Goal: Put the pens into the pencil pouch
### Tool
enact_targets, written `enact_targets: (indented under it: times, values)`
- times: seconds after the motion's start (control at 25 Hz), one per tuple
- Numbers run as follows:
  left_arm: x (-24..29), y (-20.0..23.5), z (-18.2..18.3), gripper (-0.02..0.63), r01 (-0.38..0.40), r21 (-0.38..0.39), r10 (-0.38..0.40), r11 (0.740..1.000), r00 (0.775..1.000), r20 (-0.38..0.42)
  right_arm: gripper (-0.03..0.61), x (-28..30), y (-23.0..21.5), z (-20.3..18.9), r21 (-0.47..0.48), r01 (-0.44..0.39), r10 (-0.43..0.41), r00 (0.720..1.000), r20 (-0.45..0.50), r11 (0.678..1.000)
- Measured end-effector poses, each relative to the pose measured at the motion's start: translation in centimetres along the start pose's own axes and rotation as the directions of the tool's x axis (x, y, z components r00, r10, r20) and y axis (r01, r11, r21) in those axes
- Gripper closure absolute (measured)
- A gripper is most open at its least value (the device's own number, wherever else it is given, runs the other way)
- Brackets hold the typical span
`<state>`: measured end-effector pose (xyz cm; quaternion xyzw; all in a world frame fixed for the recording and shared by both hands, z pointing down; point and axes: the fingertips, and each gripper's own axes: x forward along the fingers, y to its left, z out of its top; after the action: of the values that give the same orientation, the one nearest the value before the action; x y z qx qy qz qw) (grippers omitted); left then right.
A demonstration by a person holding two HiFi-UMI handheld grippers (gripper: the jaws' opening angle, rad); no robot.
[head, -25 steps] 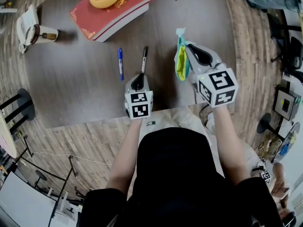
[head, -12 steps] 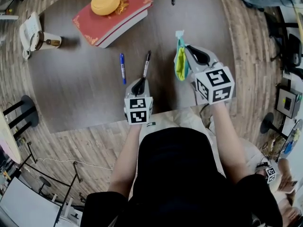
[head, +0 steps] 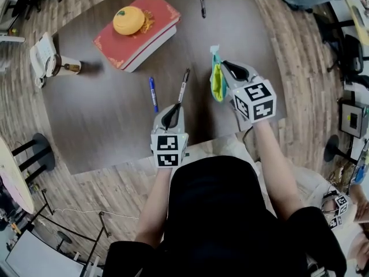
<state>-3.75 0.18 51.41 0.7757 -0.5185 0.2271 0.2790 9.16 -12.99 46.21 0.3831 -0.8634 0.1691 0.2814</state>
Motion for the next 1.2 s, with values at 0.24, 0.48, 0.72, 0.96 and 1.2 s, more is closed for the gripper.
enact_targets:
  times: [0.24,0.48,0.72,0.96,1.2]
  values:
    - [-1.8,-1.2,2.3,0.584,0.058,0.088,-0.060,0.994,0.998,0.028,0.549,0.3,0.3,0.2,-0.011,0.012,-0.012,1.000,-0.008,1.000]
    - [-2.9,-2.2,3.2,0.583,0.112,0.158,-0.116,0.981,0.993,0.016,0.549,0.4,0.6,0.1,-0.006,0.023,-0.024,1.000,-0.016,1.000]
    - [-3.2,-3.4,3.4,0.583,0.161,0.242,-0.158,0.957,0.987,-0.032,0.549,0.5,0.9,0.2,-0.009,0.031,-0.031,0.999,-0.016,0.999]
    - [-3.2,-4.0,2.4,0.583,0.183,0.297,-0.162,0.937,0.982,-0.095,0.549,0.4,1.0,0.2,-0.010,0.034,-0.035,0.999,-0.020,0.999]
    - [-3.5,-4.3,1.5,0.581,0.205,0.324,-0.161,0.924,0.974,-0.158,0.549,0.5,1.6,0.0,-0.019,0.031,-0.032,0.999,-0.029,0.999]
